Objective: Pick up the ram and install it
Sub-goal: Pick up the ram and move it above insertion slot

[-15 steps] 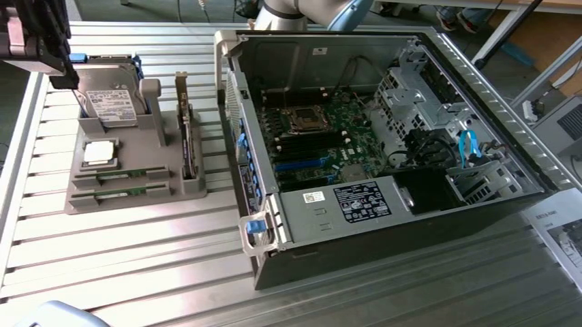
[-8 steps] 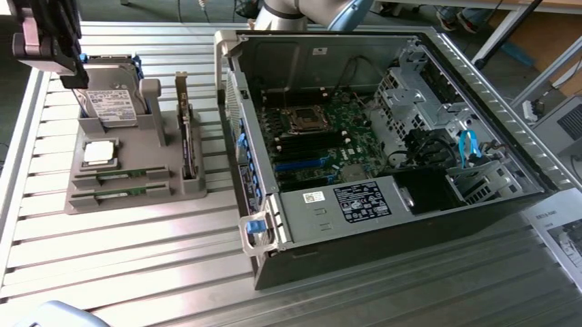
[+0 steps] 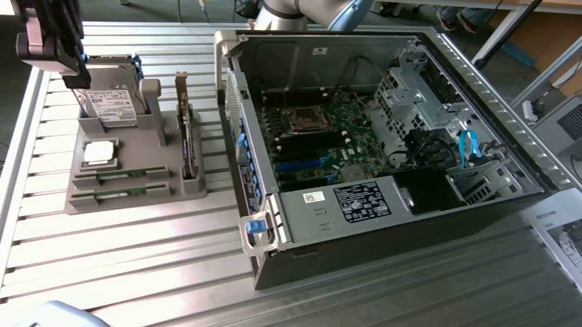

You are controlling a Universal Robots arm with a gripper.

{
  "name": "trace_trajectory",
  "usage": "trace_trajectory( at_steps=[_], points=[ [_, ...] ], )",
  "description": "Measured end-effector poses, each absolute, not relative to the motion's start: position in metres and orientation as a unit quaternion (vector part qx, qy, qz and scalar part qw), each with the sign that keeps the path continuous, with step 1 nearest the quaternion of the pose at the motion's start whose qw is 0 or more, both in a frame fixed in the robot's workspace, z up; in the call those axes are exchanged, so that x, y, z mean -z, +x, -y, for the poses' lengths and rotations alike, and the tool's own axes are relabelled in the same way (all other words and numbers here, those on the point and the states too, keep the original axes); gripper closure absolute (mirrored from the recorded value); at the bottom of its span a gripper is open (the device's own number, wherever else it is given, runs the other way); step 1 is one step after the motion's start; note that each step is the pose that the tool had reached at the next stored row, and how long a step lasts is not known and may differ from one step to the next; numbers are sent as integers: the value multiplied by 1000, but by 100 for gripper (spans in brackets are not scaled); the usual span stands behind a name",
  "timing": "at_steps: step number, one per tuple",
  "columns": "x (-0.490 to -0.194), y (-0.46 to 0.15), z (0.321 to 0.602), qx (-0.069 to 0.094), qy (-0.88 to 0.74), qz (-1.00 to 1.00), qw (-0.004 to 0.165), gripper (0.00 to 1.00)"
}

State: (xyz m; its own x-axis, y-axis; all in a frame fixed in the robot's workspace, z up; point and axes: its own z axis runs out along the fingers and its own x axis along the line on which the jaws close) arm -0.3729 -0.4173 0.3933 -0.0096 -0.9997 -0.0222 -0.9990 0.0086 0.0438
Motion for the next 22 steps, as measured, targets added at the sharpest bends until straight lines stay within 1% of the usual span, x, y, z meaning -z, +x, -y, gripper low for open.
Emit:
trace_trajectory(
  at_steps=[8, 22],
  points=[
    [-389, -373, 417, 22, 704, 710, 7, 90],
    [-370, -373, 417, 18, 704, 710, 2, 90]
  ],
)
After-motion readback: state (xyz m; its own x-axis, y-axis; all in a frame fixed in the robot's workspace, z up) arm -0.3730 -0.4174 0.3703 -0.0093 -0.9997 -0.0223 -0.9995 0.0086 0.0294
